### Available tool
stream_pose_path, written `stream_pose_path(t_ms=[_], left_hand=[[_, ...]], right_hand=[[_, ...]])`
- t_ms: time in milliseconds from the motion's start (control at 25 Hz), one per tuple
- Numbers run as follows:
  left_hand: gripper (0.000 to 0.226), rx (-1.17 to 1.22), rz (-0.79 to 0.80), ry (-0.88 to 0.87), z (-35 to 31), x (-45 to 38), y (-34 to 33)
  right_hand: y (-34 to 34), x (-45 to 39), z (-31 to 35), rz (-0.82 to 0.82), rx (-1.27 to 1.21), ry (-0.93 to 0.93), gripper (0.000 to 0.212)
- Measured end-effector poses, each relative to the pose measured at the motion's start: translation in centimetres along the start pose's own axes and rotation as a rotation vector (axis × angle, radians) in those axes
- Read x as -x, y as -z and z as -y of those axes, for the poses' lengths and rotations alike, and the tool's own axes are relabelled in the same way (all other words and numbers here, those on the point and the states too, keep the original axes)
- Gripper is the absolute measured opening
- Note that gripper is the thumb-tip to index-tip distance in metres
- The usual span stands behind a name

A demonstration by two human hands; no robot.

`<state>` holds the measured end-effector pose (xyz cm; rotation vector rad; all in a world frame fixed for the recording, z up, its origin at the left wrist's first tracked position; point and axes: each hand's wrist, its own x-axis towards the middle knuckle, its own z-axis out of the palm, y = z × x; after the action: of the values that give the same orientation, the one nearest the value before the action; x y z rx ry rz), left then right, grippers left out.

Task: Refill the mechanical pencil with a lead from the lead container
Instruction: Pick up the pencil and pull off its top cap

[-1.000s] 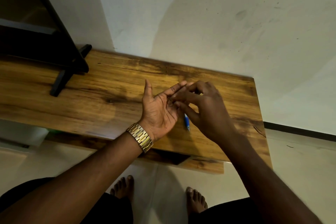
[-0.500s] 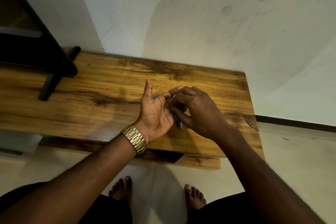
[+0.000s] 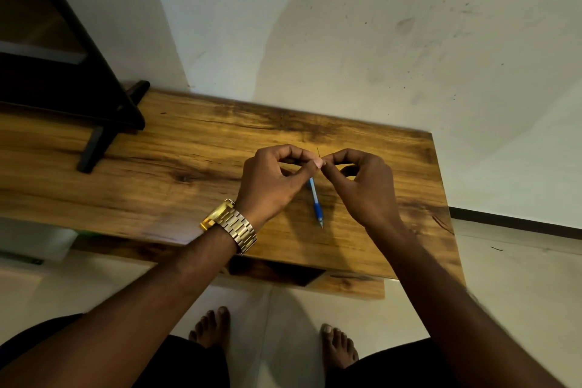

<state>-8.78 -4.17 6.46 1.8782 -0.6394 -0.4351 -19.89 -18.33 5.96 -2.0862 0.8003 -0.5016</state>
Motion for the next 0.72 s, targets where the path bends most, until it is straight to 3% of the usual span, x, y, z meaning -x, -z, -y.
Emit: stream_pose_path(t_ms=[320, 720], left_hand=[[0.013, -0.019, -0.031, 0.004, 0.2, -0.5, 0.2], [0.017, 0.231, -0.151, 0.160, 1.3, -2.6, 4.1]], right_hand=[[-0.2, 0.4, 0.1, -0.014, 0.133, 0.131, 0.013], [-3.1, 0.6, -2.3, 0.062, 0.342, 0.040, 0.025]])
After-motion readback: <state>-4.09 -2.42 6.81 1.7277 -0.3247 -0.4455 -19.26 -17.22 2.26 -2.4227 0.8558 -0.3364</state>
